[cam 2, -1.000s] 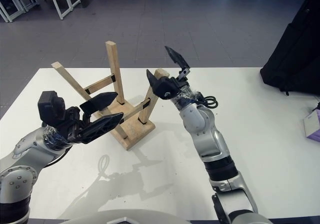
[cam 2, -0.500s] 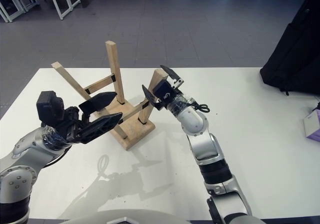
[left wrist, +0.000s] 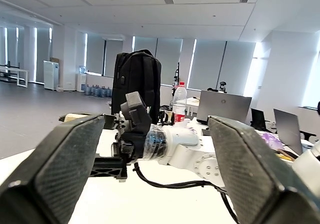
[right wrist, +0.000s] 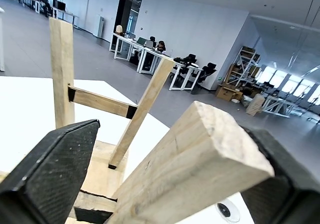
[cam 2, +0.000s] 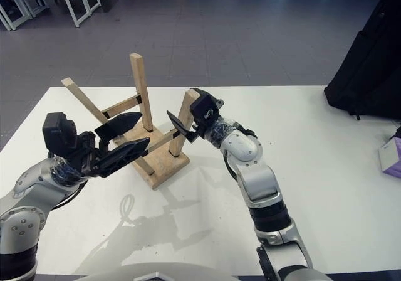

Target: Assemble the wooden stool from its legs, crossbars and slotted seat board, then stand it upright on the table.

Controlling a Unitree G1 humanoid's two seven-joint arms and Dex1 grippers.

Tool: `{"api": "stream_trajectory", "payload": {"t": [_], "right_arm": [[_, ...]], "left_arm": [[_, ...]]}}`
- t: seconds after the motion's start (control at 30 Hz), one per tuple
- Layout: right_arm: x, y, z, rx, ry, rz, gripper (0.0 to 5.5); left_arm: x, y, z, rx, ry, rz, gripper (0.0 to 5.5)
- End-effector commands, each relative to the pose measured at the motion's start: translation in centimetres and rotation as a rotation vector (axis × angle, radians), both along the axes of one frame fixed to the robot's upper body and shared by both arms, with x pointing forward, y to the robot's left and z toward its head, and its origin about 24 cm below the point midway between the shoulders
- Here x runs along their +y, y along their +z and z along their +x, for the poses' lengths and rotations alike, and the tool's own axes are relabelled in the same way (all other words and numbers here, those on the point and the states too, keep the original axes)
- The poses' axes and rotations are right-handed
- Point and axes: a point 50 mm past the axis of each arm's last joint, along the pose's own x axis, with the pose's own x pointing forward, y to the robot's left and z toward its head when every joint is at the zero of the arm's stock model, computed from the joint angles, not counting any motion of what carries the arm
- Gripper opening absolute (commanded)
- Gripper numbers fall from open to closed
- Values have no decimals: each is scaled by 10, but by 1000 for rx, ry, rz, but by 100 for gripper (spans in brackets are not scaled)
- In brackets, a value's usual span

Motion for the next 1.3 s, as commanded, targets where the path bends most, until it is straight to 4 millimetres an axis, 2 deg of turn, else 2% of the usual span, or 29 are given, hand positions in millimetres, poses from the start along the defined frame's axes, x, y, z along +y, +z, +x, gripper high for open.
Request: {"api": "stream_trajectory", "payload": {"t": [0.03, 0.17, 0.27, 0.47, 0.63, 0.77, 0.93, 1.07, 1.13, 1.2, 1.3], "right_arm": [[33, -10, -22, 193, 302, 63, 426], [39, -12, -27, 293, 382, 82, 426], [38, -11, -26, 299, 373, 84, 426], [8, -4, -17, 317, 281, 155, 426], [-22, -14, 4, 252, 81, 22, 426], [-31, -13, 13, 231, 3, 54, 426], [-43, -17, 15, 241, -40, 46, 426], [-52, -20, 0, 307, 70, 19, 426], [-49, -24, -15, 359, 185, -24, 426], [-46, -37, -36, 428, 297, -94, 426], [-35, -49, -48, 477, 355, -107, 426]], "left_arm": [[-7, -21, 3, 108, -13, 43, 378], [-9, -24, 2, 115, -18, 42, 378], [-9, -24, 3, 116, -21, 46, 378], [-1, -24, 2, 111, -4, 68, 378], [-2, -17, 1, 78, -16, 66, 378], [-10, -6, -3, 34, -57, 51, 378], [-15, 0, -3, 20, -80, 22, 378], [-18, -1, -1, 44, -83, -36, 378], [-21, 3, -1, 31, -85, -56, 378], [-28, 13, -1, -1, -100, -89, 378], [-34, 16, -3, -8, -117, -96, 378]]}}
